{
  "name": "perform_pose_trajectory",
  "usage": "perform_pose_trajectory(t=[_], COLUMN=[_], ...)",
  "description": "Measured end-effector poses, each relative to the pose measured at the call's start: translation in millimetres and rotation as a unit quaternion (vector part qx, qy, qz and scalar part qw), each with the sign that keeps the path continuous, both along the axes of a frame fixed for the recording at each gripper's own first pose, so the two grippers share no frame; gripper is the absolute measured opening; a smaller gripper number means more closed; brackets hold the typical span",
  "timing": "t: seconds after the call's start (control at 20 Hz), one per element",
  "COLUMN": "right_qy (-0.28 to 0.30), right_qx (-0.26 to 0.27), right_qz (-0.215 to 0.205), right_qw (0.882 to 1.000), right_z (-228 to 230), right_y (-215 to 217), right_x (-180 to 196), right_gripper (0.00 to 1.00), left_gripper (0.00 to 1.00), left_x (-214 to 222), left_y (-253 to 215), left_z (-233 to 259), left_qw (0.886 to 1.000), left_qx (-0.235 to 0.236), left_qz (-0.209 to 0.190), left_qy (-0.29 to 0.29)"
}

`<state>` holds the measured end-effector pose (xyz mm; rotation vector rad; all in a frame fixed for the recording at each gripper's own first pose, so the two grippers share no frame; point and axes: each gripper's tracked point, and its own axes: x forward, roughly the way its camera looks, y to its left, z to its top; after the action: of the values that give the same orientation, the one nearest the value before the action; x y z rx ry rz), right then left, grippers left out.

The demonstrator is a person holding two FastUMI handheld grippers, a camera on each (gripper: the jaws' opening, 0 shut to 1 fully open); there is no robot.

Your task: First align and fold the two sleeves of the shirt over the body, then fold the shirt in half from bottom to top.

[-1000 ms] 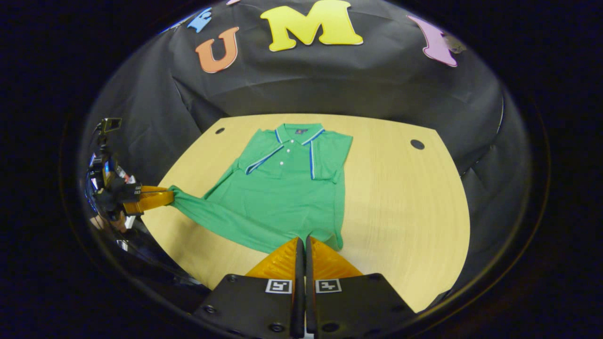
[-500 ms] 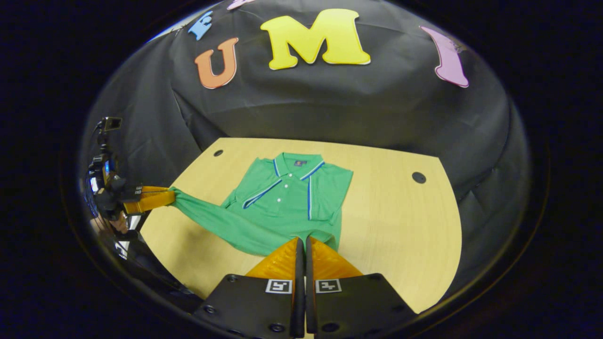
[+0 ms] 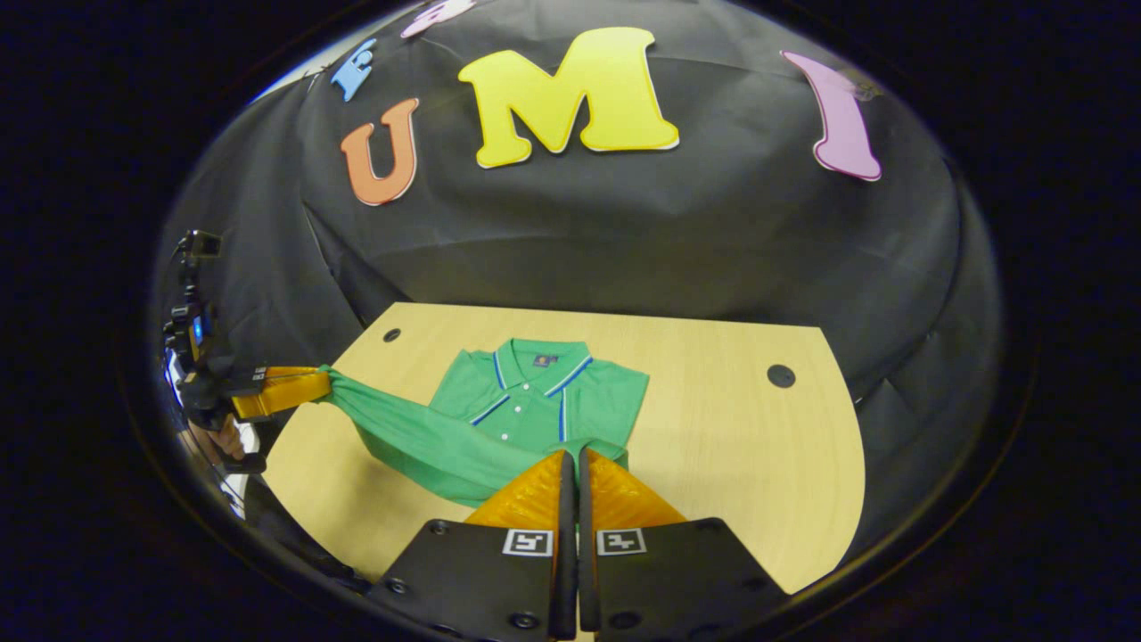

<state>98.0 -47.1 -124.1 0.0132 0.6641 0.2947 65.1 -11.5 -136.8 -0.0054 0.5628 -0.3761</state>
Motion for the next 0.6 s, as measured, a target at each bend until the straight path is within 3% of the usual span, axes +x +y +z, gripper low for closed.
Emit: perform_pose_trajectory(t=[0.15,0.4,0.6], right_qy=[-0.004,-0.005,-0.009], right_qx=[0.002,0.009,0.009], right_qz=[0.003,0.003,-0.001], right_qw=[1.000,1.000,1.000], right_z=[-2,-13,-25], right_y=[9,23,28], right_x=[21,59,89], right_gripper=[0.00,0.07,0.04], left_gripper=[0.03,0.03,0.03], left_x=[20,56,87], left_y=[5,15,17], left_z=[1,-9,-23], left_qw=[1.000,1.000,0.999], left_qx=[-0.005,0.000,-0.022], left_qz=[0.010,0.023,0.042], left_qy=[-0.006,-0.012,-0.011])
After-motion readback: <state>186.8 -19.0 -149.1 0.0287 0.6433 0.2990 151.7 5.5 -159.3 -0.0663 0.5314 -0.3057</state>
